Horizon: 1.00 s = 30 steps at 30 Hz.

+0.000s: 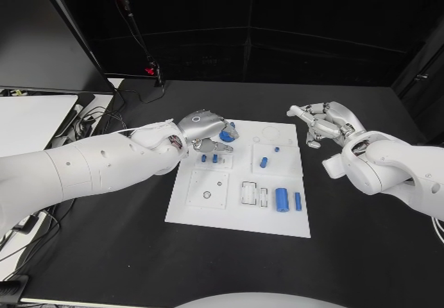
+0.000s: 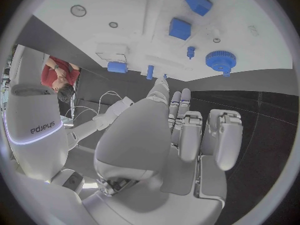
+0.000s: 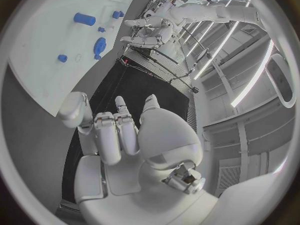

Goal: Assemble the parts on the task board

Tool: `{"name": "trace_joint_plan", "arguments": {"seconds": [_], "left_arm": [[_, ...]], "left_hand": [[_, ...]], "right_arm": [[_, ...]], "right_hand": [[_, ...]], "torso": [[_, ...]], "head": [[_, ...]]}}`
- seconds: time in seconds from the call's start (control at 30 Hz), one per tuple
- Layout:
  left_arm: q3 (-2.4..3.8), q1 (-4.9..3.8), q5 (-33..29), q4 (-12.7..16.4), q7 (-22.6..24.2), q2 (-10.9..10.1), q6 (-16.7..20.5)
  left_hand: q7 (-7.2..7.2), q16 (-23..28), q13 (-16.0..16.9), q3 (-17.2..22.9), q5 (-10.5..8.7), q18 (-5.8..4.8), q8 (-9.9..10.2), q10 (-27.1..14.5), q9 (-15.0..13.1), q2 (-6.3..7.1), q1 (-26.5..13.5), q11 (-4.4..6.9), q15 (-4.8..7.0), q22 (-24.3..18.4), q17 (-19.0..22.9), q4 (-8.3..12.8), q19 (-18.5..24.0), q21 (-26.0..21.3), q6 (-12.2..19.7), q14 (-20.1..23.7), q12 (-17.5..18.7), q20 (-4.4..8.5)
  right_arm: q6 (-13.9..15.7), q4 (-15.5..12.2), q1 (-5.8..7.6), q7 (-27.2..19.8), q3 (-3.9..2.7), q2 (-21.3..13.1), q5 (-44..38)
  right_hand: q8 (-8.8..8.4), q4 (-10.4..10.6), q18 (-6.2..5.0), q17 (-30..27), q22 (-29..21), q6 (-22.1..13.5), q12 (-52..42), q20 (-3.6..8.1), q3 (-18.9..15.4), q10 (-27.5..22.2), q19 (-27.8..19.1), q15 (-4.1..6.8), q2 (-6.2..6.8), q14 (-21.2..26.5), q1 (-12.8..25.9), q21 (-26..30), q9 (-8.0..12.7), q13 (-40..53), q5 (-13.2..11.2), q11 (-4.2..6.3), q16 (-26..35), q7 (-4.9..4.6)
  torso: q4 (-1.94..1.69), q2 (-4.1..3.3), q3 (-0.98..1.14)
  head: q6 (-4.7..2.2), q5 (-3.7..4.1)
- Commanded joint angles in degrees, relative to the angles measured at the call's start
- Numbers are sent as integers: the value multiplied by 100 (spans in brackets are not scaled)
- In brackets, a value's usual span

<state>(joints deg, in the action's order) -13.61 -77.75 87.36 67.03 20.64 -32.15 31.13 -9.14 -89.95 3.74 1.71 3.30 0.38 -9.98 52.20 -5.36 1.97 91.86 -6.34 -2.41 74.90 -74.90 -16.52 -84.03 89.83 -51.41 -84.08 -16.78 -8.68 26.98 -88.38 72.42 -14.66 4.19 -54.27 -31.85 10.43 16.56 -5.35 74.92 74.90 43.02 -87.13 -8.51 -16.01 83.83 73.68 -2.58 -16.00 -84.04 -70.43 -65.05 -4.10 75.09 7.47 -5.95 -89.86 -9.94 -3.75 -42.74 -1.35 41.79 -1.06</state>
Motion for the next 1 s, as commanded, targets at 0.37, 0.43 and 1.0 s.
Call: {"name": "trace_joint_plan", "arguments": {"seconds": [0.37, 0.43, 1.0], "left_arm": [[7, 4, 748, -325, -749, 293, -157], [7, 8, 761, -366, -833, 334, -241], [8, 23, 788, -554, -908, 503, -763]], "left_hand": [[29, -5, -20, 276, -36, -38, 155, -103, 82, -63, 372, 30, 65, 1510, -1510, 13, -597, 17, -177, -592, 180, 90], [42, -5, -18, 306, -36, -38, 165, -90, 88, -52, 420, 42, 74, 1510, -1510, 14, -597, 17, -206, -592, 191, 100], [73, -5, -9, 129, -60, -38, 227, 141, 113, 217, 30, 82, 93, 1510, -1510, -29, -597, 17, -386, -592, 220, 137]], "right_arm": [[-59, 0, 11, -37, -2, 43, -91], [-59, -8, 11, -37, -2, 49, -90], [-15, 5, 11, -46, -2, 44, -89]], "right_hand": [[33, 11, -67, 1508, 507, -42, 26, 4, -34, 170, -49, 45, 14, -596, -43, 34, 5, 1083, -31, 39, -14, -2], [33, 11, -67, 1508, 507, -42, 26, 4, -34, 170, -49, 45, 14, -596, -43, 34, 5, 1083, -31, 39, -14, -2], [39, 10, -64, 1508, 509, -39, 25, 7, -40, 174, -38, 46, 10, -596, -45, 29, 4, 1083, -30, 38, -14, -2]], "torso": [[-3, -6, 9], [0, -8, 8], [-5, -6, 6]], "head": [[-76, 77], [-87, 76], [-25, 103]]}}
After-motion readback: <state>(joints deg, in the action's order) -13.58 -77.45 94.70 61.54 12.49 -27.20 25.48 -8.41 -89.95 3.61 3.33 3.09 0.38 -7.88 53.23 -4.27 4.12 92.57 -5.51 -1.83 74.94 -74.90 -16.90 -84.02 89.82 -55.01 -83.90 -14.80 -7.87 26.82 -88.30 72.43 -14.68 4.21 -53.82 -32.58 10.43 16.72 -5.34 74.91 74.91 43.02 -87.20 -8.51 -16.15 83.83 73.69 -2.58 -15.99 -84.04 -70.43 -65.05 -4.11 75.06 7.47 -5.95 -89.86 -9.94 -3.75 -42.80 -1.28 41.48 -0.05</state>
